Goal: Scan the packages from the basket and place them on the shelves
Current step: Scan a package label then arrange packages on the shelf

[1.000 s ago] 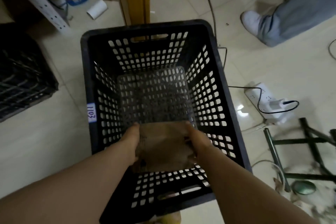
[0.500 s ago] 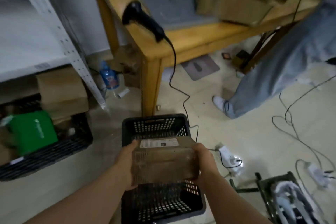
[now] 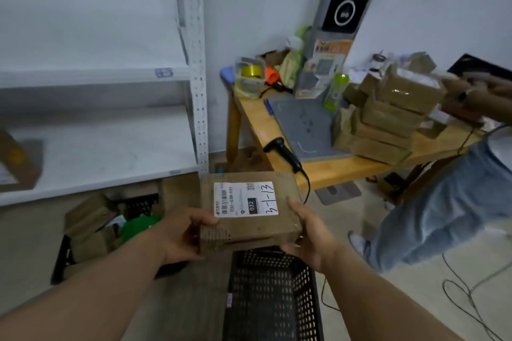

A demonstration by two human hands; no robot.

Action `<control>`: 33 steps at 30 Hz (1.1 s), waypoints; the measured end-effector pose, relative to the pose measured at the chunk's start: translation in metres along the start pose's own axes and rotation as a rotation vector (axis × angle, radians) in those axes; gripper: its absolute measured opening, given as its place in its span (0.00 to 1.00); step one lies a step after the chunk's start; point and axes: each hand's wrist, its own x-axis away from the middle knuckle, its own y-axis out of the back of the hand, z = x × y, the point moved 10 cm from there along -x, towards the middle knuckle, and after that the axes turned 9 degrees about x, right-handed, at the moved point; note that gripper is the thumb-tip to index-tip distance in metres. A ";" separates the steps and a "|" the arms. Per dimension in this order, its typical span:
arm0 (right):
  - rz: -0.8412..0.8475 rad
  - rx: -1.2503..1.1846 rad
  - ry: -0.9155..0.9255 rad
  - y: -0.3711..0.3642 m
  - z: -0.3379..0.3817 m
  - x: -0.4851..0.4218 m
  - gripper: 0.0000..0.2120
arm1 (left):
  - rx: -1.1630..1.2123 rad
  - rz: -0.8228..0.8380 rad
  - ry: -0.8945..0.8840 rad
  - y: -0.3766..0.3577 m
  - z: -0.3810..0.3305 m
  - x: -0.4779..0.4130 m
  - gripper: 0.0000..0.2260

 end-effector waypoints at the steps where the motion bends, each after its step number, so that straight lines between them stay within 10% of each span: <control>1: 0.041 0.019 0.005 -0.013 0.010 0.005 0.29 | -0.029 0.032 -0.023 0.006 -0.013 0.009 0.20; 13: 0.356 0.700 0.205 -0.192 0.113 0.026 0.57 | -0.605 0.158 -0.110 0.072 -0.158 0.092 0.53; 23: 0.435 0.550 0.259 -0.290 0.131 0.007 0.42 | -0.302 0.106 -0.359 0.145 -0.227 0.111 0.52; 28: 0.468 0.443 0.235 -0.303 0.138 -0.010 0.39 | -0.356 0.259 -0.208 0.135 -0.196 0.096 0.24; 33: 0.405 0.457 0.238 -0.287 0.148 -0.029 0.37 | -0.444 0.152 -0.179 0.129 -0.204 0.062 0.22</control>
